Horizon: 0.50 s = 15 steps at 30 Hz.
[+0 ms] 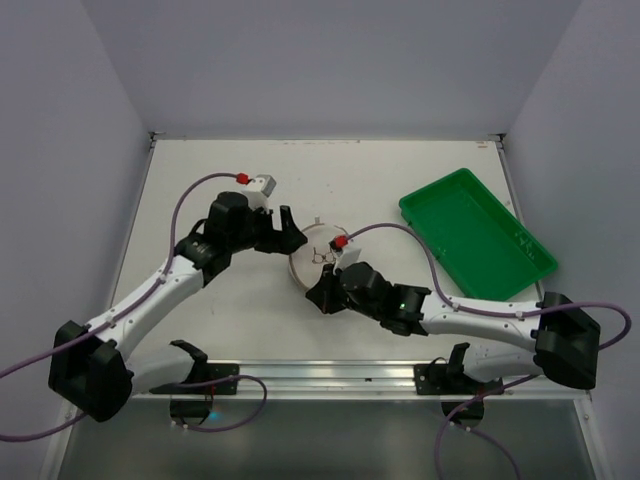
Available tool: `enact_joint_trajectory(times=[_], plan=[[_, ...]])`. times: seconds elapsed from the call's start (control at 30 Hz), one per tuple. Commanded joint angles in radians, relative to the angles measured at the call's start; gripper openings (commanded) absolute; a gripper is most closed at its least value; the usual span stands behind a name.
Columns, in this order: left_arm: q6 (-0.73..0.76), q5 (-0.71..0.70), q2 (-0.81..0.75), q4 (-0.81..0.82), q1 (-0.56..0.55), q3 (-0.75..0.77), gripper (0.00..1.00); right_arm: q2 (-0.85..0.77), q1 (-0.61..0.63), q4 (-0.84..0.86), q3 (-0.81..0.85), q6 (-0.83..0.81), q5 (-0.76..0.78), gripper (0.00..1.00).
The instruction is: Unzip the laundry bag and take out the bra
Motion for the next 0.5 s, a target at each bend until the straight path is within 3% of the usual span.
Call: enact_joint_trajectory(times=[0.0, 0.13, 0.23, 0.33, 0.43, 0.47], plan=[[-0.12, -0.098, -0.13, 0.006, 0.007, -0.06, 0.94, 0.029, 0.005, 0.095, 0.073, 0.009, 0.021, 0.0], [-0.231, -0.128, -0.222, 0.023, 0.009, -0.155, 0.94, 0.07, 0.006, 0.138, 0.117, -0.005, 0.044, 0.0], [-0.312, -0.101, -0.242, 0.043, 0.004, -0.211, 0.87, 0.104, 0.005, 0.135, 0.153, -0.013, 0.044, 0.0], [-0.369, -0.059, -0.232, 0.089, -0.019, -0.255, 0.76, 0.114, 0.005, 0.144, 0.161, -0.019, 0.05, 0.0], [-0.395, -0.088, -0.222, 0.131, -0.076, -0.268, 0.59, 0.108, 0.005, 0.138, 0.153, -0.024, 0.058, 0.0], [-0.395, -0.093, -0.219, 0.143, -0.095, -0.266, 0.49, 0.104, 0.005, 0.135, 0.147, -0.024, 0.059, 0.0]])
